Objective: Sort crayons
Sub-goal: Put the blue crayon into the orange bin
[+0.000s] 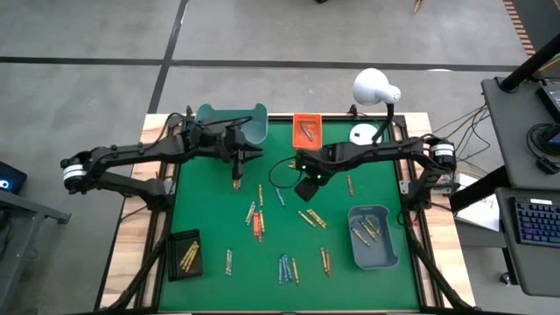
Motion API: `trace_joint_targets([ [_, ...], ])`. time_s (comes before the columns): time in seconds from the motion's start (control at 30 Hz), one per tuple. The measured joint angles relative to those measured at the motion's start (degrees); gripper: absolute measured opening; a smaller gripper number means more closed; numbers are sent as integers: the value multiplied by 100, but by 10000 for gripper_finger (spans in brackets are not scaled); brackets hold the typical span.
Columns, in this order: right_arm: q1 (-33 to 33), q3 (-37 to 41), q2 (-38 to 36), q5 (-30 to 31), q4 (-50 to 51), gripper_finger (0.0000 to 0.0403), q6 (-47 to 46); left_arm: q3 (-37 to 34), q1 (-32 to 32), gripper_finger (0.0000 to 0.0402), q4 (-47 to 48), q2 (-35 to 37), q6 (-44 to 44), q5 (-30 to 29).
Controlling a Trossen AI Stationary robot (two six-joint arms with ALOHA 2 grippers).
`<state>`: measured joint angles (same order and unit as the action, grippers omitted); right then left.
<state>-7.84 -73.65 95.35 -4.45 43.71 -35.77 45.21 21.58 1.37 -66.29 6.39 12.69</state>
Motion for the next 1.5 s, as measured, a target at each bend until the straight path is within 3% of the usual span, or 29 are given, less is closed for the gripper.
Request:
trace_joint_targets([
  [0.23,363,0,56,169,-1050,121,-371,-2,4,64,98,725,-60,-21],
  [0.47,461,-228,591,417,-1637,121,-369,-2,-2,64,173,1449,-340,-18],
  [0.93,459,-1796,2167,625,-641,121,-39,-2,-2,64,341,2080,-387,-18],
  [1.5,461,-1971,2712,770,-613,121,-41,-188,-2,64,335,2027,-374,-21],
])
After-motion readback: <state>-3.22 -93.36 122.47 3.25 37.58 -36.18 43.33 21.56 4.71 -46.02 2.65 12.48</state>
